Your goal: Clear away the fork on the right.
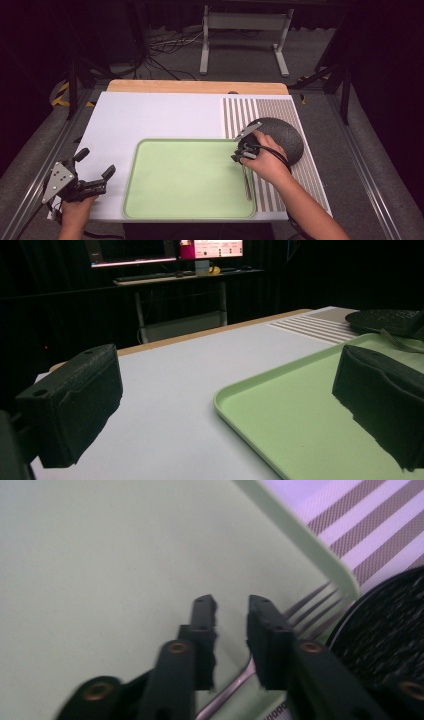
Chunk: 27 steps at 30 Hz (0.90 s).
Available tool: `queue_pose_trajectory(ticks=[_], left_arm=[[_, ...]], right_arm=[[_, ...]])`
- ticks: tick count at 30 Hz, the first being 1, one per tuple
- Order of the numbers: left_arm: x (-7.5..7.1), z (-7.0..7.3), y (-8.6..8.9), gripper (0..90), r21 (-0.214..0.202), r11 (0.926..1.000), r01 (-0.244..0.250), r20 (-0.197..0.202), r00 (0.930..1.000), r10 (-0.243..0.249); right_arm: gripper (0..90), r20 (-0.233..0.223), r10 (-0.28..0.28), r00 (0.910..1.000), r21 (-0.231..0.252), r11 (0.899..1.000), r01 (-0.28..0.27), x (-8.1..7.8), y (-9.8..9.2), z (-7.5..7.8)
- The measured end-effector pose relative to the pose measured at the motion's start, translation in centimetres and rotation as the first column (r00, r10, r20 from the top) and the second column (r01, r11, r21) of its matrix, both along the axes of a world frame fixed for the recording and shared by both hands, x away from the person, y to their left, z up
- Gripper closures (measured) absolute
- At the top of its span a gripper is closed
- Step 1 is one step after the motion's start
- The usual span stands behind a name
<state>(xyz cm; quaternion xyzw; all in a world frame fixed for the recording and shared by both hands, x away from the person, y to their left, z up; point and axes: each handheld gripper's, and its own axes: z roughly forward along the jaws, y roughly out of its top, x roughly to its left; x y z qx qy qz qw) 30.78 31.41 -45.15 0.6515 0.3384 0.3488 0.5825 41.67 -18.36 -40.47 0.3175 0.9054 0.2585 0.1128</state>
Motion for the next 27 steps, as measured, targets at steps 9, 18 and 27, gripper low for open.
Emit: queue_pose_trajectory(ticks=[9, 18, 27], left_arm=[[0.0, 0.0, 0.0, 0.3, 0.000, 1.0000, 0.000, 0.001, 1.0000, 0.000], [0.0, 0.0, 0.0, 0.3, -0.001, 1.0000, 0.000, 0.000, 1.0000, 0.000], [0.0, 0.0, -0.1, 0.3, 0.001, 1.0000, -0.001, 0.001, 1.0000, 0.001]], right_arm=[[20.4, 0.066, 0.028, 0.9974, 0.104, 0.994, -0.035, -1.2, 0.6, 2.0], [13.2, 0.128, 0.071, 0.9892, 0.149, 0.985, -0.090, -2.2, -0.1, 3.4], [10.2, 0.187, 0.086, 0.9786, 0.218, 0.968, -0.127, -3.3, -1.8, 4.6]])
